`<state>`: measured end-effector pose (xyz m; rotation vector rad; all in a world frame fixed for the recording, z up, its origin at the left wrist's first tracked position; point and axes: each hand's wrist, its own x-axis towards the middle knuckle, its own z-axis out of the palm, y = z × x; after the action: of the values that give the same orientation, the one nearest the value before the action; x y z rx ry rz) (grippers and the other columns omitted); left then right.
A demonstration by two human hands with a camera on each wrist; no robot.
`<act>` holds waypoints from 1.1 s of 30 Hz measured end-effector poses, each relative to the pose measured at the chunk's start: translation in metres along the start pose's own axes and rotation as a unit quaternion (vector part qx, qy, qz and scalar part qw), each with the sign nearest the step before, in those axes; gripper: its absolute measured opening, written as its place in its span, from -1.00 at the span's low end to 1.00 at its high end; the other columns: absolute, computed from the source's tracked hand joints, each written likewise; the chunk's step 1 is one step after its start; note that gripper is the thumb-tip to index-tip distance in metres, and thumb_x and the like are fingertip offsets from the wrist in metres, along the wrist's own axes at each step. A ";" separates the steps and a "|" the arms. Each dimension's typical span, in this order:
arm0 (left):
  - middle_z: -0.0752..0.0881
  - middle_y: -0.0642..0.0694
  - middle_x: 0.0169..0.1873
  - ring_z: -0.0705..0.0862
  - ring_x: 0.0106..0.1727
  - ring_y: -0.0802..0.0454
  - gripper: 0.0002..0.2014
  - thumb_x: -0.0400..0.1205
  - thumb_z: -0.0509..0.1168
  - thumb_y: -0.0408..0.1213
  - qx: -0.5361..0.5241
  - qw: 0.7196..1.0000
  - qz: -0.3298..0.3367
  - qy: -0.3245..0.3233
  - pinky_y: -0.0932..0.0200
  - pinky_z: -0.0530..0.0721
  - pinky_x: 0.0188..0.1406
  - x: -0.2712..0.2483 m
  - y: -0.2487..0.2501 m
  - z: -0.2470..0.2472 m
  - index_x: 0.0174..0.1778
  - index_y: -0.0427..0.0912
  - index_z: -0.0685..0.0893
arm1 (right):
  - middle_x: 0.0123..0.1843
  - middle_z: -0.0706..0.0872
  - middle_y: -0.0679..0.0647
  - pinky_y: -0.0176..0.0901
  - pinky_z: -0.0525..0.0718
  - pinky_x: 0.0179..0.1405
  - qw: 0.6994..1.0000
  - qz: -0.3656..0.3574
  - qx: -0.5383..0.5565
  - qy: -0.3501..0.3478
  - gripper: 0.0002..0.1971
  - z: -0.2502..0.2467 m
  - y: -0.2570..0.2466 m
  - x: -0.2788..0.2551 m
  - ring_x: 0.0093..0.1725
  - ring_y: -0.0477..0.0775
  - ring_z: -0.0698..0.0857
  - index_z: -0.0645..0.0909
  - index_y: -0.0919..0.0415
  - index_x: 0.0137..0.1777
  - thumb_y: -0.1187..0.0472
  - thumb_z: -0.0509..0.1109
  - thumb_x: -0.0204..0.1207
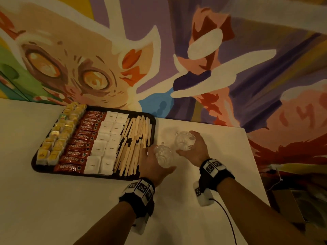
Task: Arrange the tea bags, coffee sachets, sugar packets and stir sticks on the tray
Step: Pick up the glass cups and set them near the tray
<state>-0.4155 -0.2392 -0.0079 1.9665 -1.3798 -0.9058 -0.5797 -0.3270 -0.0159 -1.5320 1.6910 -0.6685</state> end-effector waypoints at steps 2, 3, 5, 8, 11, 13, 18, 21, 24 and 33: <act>0.35 -0.08 0.39 0.36 0.43 -0.07 -0.02 0.22 0.65 0.04 0.019 1.000 -0.012 -0.010 -0.07 0.56 0.38 0.012 0.004 -0.001 0.48 -0.09 0.29 | 0.41 0.52 0.14 0.01 0.59 0.38 1.000 0.003 -0.006 -0.004 -0.02 0.003 -0.007 0.018 0.38 0.17 0.55 0.35 0.12 0.53 0.17 0.78 0.11; 0.34 -0.08 0.40 0.37 0.43 -0.07 -0.01 0.21 0.65 0.05 0.018 0.999 -0.025 -0.013 -0.08 0.57 0.38 0.019 0.005 -0.001 0.48 -0.08 0.28 | 0.42 0.52 0.14 -0.01 0.59 0.38 1.000 0.006 -0.012 -0.007 -0.02 0.005 -0.010 0.027 0.38 0.17 0.55 0.35 0.13 0.53 0.16 0.79 0.12; 0.33 -0.08 0.42 0.40 0.42 -0.08 0.04 0.16 0.66 0.07 0.011 0.999 -0.052 -0.012 -0.10 0.60 0.35 0.032 0.006 0.001 0.49 -0.04 0.25 | 0.43 0.52 0.13 -0.06 0.57 0.35 1.000 0.012 -0.023 -0.015 -0.02 0.008 -0.014 0.042 0.40 0.17 0.55 0.34 0.13 0.53 0.13 0.79 0.13; 0.33 -0.09 0.43 0.41 0.43 -0.09 0.06 0.15 0.67 0.05 0.003 0.997 -0.070 -0.008 -0.09 0.60 0.36 0.049 0.010 0.005 0.50 -0.05 0.24 | 0.42 0.53 0.11 -0.07 0.57 0.34 0.998 0.011 -0.037 -0.039 -0.04 0.013 -0.016 0.062 0.40 0.16 0.55 0.34 0.12 0.52 0.11 0.78 0.14; 0.36 -0.11 0.44 0.41 0.43 -0.08 0.04 0.19 0.66 0.05 0.025 0.998 -0.059 0.001 0.03 0.54 0.38 0.057 0.015 0.012 0.51 -0.11 0.25 | 0.37 0.56 0.08 -0.08 0.59 0.28 0.996 -0.007 -0.041 -0.075 -0.08 0.014 -0.018 0.079 0.35 0.15 0.58 0.37 0.10 0.48 0.19 0.77 0.14; 0.33 -0.12 0.45 0.39 0.46 -0.08 0.04 0.21 0.66 0.03 0.024 0.997 -0.068 0.004 0.05 0.48 0.40 0.058 0.017 0.017 0.51 -0.12 0.22 | 0.35 0.56 0.05 -0.17 0.56 0.20 0.994 -0.017 -0.049 -0.099 -0.07 0.014 -0.021 0.091 0.34 0.12 0.58 0.36 0.11 0.50 0.24 0.76 0.14; 0.30 -0.14 0.46 0.35 0.49 -0.12 0.06 0.21 0.68 -0.03 -0.008 0.994 -0.105 0.009 -0.05 0.47 0.47 0.062 0.018 0.025 0.52 -0.14 0.20 | 0.42 0.55 0.09 -0.18 0.55 0.27 0.988 -0.046 -0.055 -0.135 -0.01 0.019 -0.029 0.111 0.38 0.12 0.57 0.33 0.16 0.54 0.27 0.78 0.12; 0.27 -0.13 0.46 0.33 0.51 -0.15 0.09 0.18 0.68 0.01 -0.015 0.993 -0.118 0.017 -0.14 0.47 0.48 0.065 0.019 0.028 0.52 -0.12 0.17 | 0.41 0.54 0.08 -0.16 0.56 0.30 0.985 -0.059 -0.048 -0.157 -0.03 0.023 -0.033 0.117 0.36 0.06 0.56 0.32 0.16 0.53 0.26 0.77 0.15; 0.24 -0.14 0.47 0.32 0.51 -0.17 0.10 0.20 0.67 0.01 -0.013 0.994 -0.108 0.027 -0.17 0.45 0.49 0.068 0.023 0.029 0.53 -0.12 0.15 | 0.42 0.54 0.08 -0.16 0.56 0.29 0.983 -0.057 -0.044 -0.170 -0.03 0.025 -0.037 0.120 0.35 0.06 0.56 0.30 0.13 0.54 0.24 0.77 0.16; 0.28 -0.14 0.47 0.39 0.46 -0.13 -0.05 0.32 0.63 -0.18 0.031 0.994 -0.088 -0.062 0.01 0.49 0.40 0.075 0.019 0.016 0.55 -0.10 0.22 | 0.54 0.46 0.13 0.04 0.52 0.49 0.967 -0.068 -0.113 -0.218 0.04 0.016 -0.041 0.127 0.49 0.15 0.49 0.24 0.16 0.63 0.31 0.73 0.18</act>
<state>-0.4210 -0.3177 -0.0185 2.1364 -1.3324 -1.0932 -0.5434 -0.4563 -0.0152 -1.8101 1.3690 -0.1838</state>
